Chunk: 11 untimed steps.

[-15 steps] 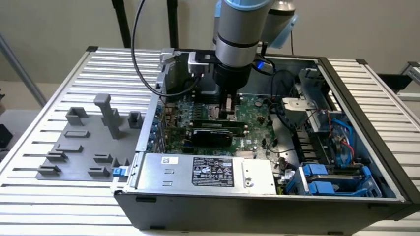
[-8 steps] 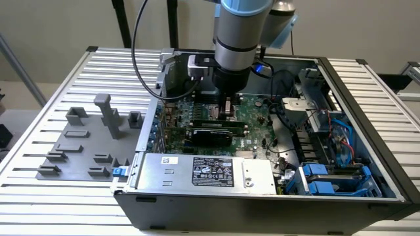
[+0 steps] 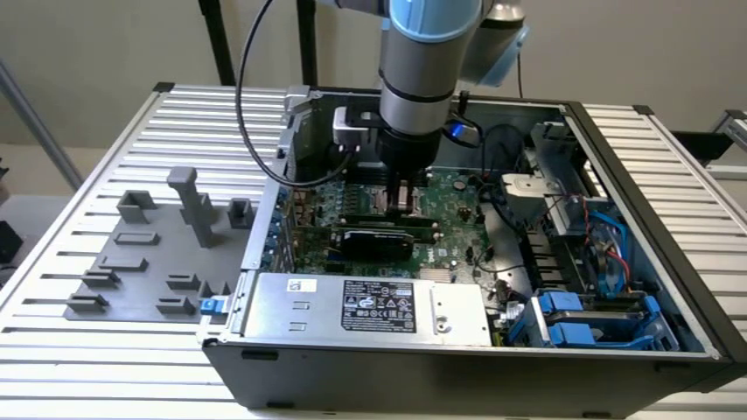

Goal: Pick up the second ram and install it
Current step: 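Press down the second ram until it locks into place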

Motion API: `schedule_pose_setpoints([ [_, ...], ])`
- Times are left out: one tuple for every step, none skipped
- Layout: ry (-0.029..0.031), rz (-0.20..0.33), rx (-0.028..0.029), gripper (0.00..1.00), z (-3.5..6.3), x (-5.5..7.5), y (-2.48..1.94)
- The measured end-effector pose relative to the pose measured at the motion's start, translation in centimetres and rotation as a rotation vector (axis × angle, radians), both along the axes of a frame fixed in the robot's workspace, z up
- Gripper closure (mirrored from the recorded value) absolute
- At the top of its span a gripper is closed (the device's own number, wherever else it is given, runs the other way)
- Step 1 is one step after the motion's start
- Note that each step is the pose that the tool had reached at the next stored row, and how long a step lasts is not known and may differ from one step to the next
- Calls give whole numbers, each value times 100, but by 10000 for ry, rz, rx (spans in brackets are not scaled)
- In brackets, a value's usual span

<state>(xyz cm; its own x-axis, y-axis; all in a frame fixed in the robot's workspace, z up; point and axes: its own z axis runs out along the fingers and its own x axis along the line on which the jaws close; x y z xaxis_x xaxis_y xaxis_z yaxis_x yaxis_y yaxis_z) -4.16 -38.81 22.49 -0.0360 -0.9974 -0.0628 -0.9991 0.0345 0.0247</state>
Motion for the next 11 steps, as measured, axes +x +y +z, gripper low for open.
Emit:
schedule_pose_setpoints([
  [1, 1, -2, 100, -17, -1, 0],
  [4, 1, -9, 100, -18, -1, -2],
  [5, 0, -11, 100, -17, -2, -2],
  [2, 0, -4, 100, 4, -2, -1],
  [-10, -2, 30, 100, 34, 0, 5],
  [-6, -4, 20, 100, 82, -1, 3],
  [-5, -3, 18, 100, 131, 0, 3],
  [-1, -2, 14, 100, 175, 1, 2],
  [-1, -1, 15, 100, 187, 2, 3],
  [-1, -1, 18, 100, 186, 2, 3],
  [-2, -1, 17, 100, 186, 2, 3],
])
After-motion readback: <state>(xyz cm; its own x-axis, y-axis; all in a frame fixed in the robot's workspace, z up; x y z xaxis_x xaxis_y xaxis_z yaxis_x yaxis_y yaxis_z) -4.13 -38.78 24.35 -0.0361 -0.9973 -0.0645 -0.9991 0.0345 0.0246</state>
